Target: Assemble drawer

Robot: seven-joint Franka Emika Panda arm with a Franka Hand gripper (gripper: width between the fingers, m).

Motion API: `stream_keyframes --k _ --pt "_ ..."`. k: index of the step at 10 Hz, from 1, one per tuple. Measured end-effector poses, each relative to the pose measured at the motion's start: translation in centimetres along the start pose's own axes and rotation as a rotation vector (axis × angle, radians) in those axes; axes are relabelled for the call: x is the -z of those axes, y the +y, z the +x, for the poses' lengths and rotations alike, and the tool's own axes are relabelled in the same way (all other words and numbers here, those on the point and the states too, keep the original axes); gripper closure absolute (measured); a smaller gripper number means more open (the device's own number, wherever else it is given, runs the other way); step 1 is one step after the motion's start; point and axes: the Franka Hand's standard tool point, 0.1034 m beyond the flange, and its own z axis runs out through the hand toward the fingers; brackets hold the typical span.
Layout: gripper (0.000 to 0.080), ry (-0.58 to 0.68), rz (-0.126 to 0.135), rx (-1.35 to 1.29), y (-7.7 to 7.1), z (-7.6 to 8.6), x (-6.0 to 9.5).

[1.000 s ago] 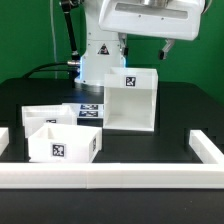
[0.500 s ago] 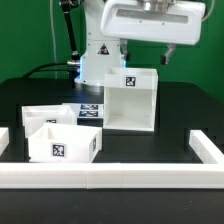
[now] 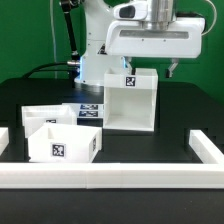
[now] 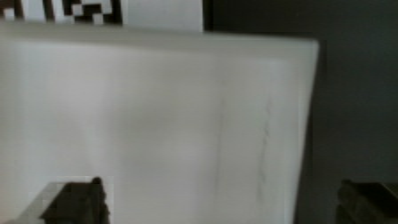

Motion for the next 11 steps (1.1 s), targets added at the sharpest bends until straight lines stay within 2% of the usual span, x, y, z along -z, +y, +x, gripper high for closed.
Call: stream_keyframes --k 3,5,6,7,8,11 --pt "0.015 -0.017 -0.004 -0.014 0.07 -0.54 -0.51" --pt "0.0399 -0.012 -0.003 -0.013 -0.02 -0.02 -0.15" --pt "0.0399 -0.011 -0.004 -0.014 -0.07 -0.03 -0.16" --pt "0.06 -0.011 -0.003 -0.015 -0.07 -0.03 -0.16" --pt "0.0725 -0.011 -0.003 -0.015 -0.07 -0.03 -0.16" --pt "0.0763 -0.012 -0.003 -0.015 -0.07 -0.05 -0.18"
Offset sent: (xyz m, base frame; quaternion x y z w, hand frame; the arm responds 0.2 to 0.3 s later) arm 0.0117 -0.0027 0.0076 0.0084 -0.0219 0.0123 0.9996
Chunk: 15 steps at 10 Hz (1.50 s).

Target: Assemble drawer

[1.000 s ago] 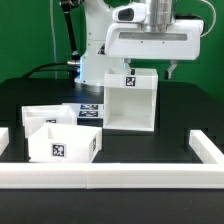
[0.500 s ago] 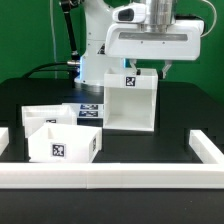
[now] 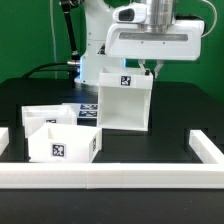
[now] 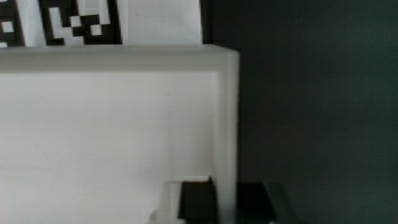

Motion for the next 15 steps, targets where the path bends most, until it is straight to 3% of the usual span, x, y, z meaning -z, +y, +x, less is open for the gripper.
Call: stream_keyframes --k 4,6,10,12,13,15 --pt "0.0763 -0.001 0.001 0.018 0.2 0.2 0.1" --pt "0.0762 0.015 0.016 0.025 0.7 3.4 0.5" --pt "0.0762 0.061 0.049 -0.01 0.5 10.6 0.9" --pt "0.0762 0.078 0.058 -0.037 0.2 13.4 1.1" --pt "0.0762 0.081 0.065 -0.085 -0.1 14.7 1.3" --pt "0.0762 0.083 0.067 -0.106 -0.3 14.8 1.3"
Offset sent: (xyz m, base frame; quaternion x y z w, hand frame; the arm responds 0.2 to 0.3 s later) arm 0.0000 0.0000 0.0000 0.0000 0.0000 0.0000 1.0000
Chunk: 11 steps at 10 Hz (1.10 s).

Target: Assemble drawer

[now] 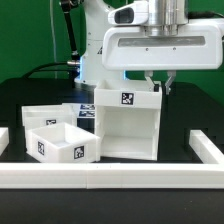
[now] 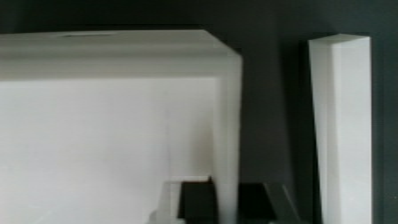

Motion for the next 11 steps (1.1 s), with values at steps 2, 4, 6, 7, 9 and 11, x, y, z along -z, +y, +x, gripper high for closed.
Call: stream_keyframes --k 2,4,6,7,9,11 --pt "0.0762 0.0 0.003 -0.134 -0.2 0.0 0.0" --pt "0.0762 -0.003 0.01 -0.242 -0.5 -0.1 0.0" --pt "0.0762 -0.013 0.03 -0.44 -0.3 0.2 0.0" --pt "0.0762 -0.013 0.045 -0.538 0.0 1.1 0.1" --pt "0.0762 -0.019 0.074 -0.744 -0.1 2.3 0.4" --pt "0.0762 -0.02 0.079 -0.837 -0.3 2.5 0.3"
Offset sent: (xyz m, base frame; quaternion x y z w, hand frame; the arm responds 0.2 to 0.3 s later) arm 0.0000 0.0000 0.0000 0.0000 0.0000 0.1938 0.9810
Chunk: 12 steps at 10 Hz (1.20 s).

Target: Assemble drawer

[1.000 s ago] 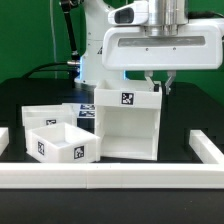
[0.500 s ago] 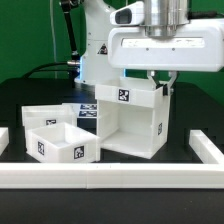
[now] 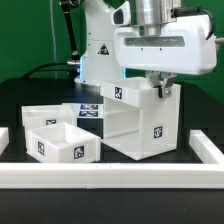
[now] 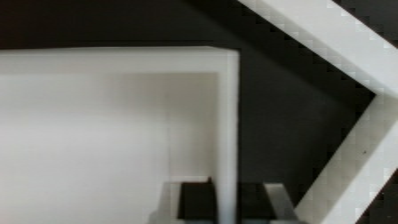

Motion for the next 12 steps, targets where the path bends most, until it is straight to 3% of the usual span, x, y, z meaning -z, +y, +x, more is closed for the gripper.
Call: stream_keyframes --k 3,5,8,12 --pt "0.0762 -0.023 0.011 -0.193 -0.2 -0.5 -0.1" --pt "0.0762 -0.052 0.029 -0.385 -0.9 0.3 -0.4" --pt "0.0762 -0.06 0.045 -0.388 -3.4 1.4 -0.6" --pt "0.0762 -0.064 0.071 -0.381 -7.3 1.3 -1.0"
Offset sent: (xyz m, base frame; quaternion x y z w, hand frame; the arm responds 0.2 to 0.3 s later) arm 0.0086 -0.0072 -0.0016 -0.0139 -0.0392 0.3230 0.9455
